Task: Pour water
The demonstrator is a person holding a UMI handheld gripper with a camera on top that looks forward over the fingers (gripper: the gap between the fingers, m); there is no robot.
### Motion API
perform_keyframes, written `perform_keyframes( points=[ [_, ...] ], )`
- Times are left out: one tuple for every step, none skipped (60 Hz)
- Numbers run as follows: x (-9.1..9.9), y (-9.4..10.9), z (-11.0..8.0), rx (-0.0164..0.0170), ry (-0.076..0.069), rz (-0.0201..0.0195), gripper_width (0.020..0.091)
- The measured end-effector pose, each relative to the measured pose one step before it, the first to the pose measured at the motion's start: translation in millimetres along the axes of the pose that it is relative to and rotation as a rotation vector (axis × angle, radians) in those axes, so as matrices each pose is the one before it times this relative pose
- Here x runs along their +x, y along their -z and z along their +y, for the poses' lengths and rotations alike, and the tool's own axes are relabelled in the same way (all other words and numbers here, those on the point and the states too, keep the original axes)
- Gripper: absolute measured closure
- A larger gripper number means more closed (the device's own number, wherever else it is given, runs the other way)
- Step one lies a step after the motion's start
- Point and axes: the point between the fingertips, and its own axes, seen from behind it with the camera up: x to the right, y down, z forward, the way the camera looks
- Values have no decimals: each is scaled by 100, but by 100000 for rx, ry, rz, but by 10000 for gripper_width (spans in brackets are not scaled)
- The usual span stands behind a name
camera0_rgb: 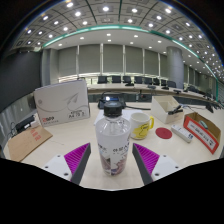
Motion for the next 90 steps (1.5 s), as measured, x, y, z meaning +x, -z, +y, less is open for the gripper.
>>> perform_keyframes(
  points=[
    [-9, -535, 96, 152, -507, 298, 240],
    [-40, -491, 165, 4, -453, -5, 245],
    [-40, -427, 115, 70, -419, -49, 252],
    [-16, -277, 106, 376, -230, 97, 264],
    [20, -394, 31, 553, -33, 78, 284],
    [45, -330, 36, 617, 139, 184, 316],
    [76, -260, 50, 531, 264, 234, 358],
    [38, -240, 20, 471, 276, 252, 413],
    [91, -202, 23, 480, 265, 401, 476],
    [249, -178, -12, 612, 323, 1143, 531],
    [125, -102, -121, 973, 240, 823, 532],
    [145, -326, -224, 699, -112, 481, 533],
    [-40, 27, -7, 493, -164, 381, 537],
    [-118, -105, 68, 41, -144, 155, 544],
    [16, 54, -36, 252, -143, 51, 553],
    [-37, 19, -28, 249, -117, -53, 559],
    [-38, 16, -36, 321, -93, -101, 575],
    [-49, 34, 0, 201, 33, 25, 587],
    [-26, 8, 2, 153, 230, 181, 603],
    [-18, 37, 10, 102, 370, 327, 615],
    [33, -147, -44, 19, 442, 406, 624],
    [-108, 37, 28, -112, 622, 261, 645],
    [-112, 24, 32, -297, 742, 106, 653],
    [-135, 17, 6, -378, 807, -99, 673],
    [-126, 30, 36, -574, 697, -15, 675],
    [-199, 9, -8, -549, 688, -49, 696],
    [29, 32, -60, -300, 511, -453, 696],
    [-201, -32, -15, -569, 681, -393, 708],
    [-171, -47, -82, -253, 446, -324, 709],
    [-147, -17, -66, -360, 396, -190, 708],
    [-164, -13, -95, -313, 449, -272, 729],
    [-104, 8, -113, -295, 443, 18, 727],
    [-94, 26, -168, -212, 557, 75, 726],
    [-211, 104, -195, 146, 469, 187, 727],
    [40, 56, -227, 269, 152, -124, 727],
    [-158, -33, -275, 102, 81, -201, 727],
    [-273, -33, -268, -156, -42, -758, 728],
    [-319, -41, -362, 11, -410, -856, 727],
    [-236, -30, -424, 399, -826, -498, 727],
    [-172, -39, -513, 661, -1157, -249, 727],
    [-287, -37, -510, 448, -1193, -763, 728],
    [-456, -28, -498, 141, -1253, -1251, 727],
    [-366, -47, -535, 378, -1804, -1337, 726],
    [-229, -164, -560, 717, -2334, -750, 727],
    [-170, -71, -712, 1024, -2819, -641, 727],
    [-280, -88, -663, 755, -3085, -950, 727],
    [-389, -133, -617, 375, -3366, -1462, 726],
    [-433, -147, -584, 272, -3761, -1698, 727],
    [-392, -164, -652, 528, -4355, -1595, 727],
    [-330, -179, -701, 751, -4781, -1411, 728],
    [-384, -221, -670, 678, -5095, -1435, 728],
    [-424, -248, -557, 321, -5253, -1759, 730],
    [-796, -272, -433, 73, -5308, -2004, 730],
    [-566, -300, -467, -33, -6007, -2225, 728],
    [80, -528, -591, 619, -6246, -2353, 729],
    [-330, -282, -609, 612, -6501, -2028, 729],
    [-350, -293, -527, 558, -6444, -1852, 730],
    [-287, -321, -489, 351, -6305, -1889, 729],
    [-279, -340, -419, 181, -6229, -1919, 730],
    [-221, -330, -424, 253, -6113, -1849, 729],
    [-149, -350, -432, 354, -6111, -1662, 729],
    [-32, -349, -439, 443, -6004, -1383, 730],
    [-5, -355, -407, 400, -5866, -1328, 730],
    [-646, -139, 50, 177, -5729, -768, 728],
    [251, -462, -508, 262, -5426, -1399, 730],
    [235, -533, -303, 319, -5217, -726, 729],
    [129, -295, -322, 296, -5134, -809, 731],
    [161, -273, -365, 288, -4862, -724, 731],
    [199, -317, -363, 288, -4570, -589, 731],
    [171, -258, -303, 188, -4386, -578, 731],
    [160, -292, -258, 14, -4222, -681, 731],
    [125, -257, -239, -72, -4113, -757, 731],
    [181, -249, -233, 133, -4011, -481, 732],
    [252, -242, -278, 359, -3745, -290, 730],
    [-105, 318, 124, 147, -3712, -222, 730],
    [93, -266, -101, -35, -3657, -622, 730],
    [327, -592, -400, 375, -3204, -397, 731],
    [132, -166, -247, 265, -3328, -569, 731],
    [98, -110, -218, 338, -3038, -492, 730],
    [130, -133, -210, 167, -2888, -549, 730],
    [85, -109, -191, 166, -2696, -553, 730],
    [112, -129, -204, 211, -2437, -456, 730],
    [102, -100, -166, 212, -2121, -384, 730],
    [-242, 452, 57, -168, -2046, -177, 728],
    [98, -144, -43, -198, -1798, -405, 729],
    [277, -594, -390, -70, -1697, -174, 729],
    [96, -53, -90, 84, -1521, -68, 730],
    [22, 8, -106, 159, -1313, -176, 729],
    [-40, -18, -67, -23, -1284, -501, 730],
    [-137, 23, -22, -349, -1536, -885, 729]
  ],
)
